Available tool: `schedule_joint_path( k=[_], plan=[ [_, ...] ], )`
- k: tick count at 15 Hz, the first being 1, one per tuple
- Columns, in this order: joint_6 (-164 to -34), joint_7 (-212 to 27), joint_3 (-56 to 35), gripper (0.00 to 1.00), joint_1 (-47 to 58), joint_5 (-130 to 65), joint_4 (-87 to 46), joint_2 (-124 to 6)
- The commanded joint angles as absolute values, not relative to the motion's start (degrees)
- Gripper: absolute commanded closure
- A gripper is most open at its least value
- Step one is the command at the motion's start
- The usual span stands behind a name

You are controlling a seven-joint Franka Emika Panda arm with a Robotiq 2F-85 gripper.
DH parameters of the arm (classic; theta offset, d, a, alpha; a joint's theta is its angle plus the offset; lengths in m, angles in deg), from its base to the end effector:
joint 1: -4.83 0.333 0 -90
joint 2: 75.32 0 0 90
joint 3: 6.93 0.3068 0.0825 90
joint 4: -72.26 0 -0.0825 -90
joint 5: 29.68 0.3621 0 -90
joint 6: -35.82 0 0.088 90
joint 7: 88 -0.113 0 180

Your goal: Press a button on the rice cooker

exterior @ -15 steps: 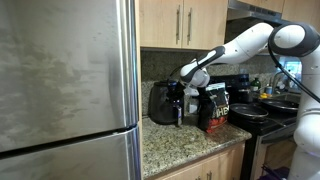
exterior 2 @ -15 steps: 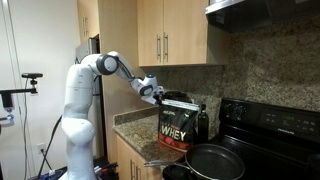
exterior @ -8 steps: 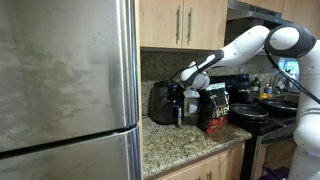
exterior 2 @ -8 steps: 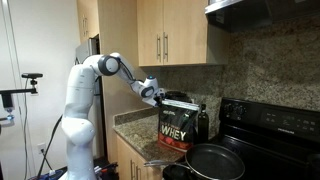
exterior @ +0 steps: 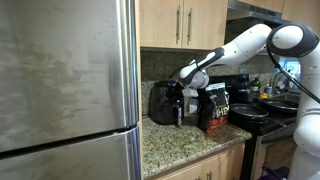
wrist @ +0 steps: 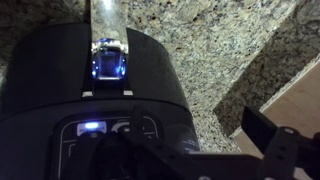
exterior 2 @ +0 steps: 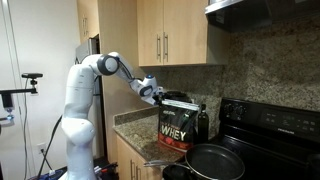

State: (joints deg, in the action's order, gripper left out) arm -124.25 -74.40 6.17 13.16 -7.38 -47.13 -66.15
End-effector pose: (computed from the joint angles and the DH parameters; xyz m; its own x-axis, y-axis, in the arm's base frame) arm 0.5631 0.1982 0.4104 0.8361 0.1665 0.5228 0.3177 -0.9237 -0.2140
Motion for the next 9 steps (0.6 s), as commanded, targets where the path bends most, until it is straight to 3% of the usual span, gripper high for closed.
schedule_joint_path(
  k=[1,9],
  plan=[
    [-124.28,-74.4,6.17,0.0,13.15,-7.37,-47.13,-66.14],
    [-126.28,-77.59,5.97,0.0,12.5,-9.07,-44.17,-62.8]
  ],
)
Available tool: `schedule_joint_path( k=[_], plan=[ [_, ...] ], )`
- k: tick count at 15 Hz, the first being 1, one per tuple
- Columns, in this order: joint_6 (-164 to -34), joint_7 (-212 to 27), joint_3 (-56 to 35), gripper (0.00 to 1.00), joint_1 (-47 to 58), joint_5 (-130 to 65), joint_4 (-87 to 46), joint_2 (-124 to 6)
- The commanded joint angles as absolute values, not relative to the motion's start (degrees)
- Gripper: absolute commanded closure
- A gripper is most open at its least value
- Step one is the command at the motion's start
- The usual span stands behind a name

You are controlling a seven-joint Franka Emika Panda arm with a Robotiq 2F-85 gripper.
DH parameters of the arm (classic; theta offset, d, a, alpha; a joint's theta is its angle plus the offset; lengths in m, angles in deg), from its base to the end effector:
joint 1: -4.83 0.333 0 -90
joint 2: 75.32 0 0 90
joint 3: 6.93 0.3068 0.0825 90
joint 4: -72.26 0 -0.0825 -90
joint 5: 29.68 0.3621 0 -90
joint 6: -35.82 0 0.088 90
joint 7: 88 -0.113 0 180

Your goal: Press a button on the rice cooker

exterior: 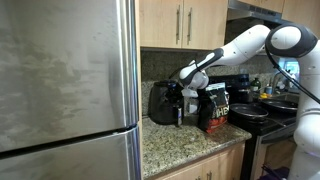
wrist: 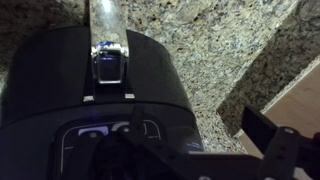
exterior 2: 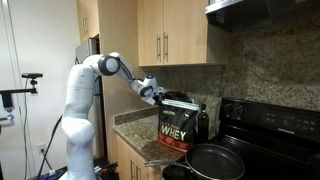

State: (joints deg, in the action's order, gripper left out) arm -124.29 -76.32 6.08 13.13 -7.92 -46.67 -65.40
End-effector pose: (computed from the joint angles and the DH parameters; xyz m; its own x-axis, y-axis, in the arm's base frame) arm 0.5661 0.1980 0.4066 0.8468 0.1412 0.5129 0.2921 -0.9292 -0.2264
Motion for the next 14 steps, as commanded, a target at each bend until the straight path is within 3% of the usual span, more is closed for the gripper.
schedule_joint_path(
  k=[1,4,11,12,14],
  plan=[
    [-126.61,-78.69,5.6,0.0,12.66,-9.93,-44.03,-62.52],
    [-125.17,-81.01,5.6,0.0,12.8,-11.23,-44.36,-62.98],
    [-102.21,-64.48,8.1,0.0,11.96,7.74,-49.23,-80.01],
    [-108.05,-68.46,7.32,0.0,13.88,3.8,-46.17,-73.64],
    [-103.27,-67.36,6.48,0.0,14.39,5.67,-46.95,-78.29]
  ],
)
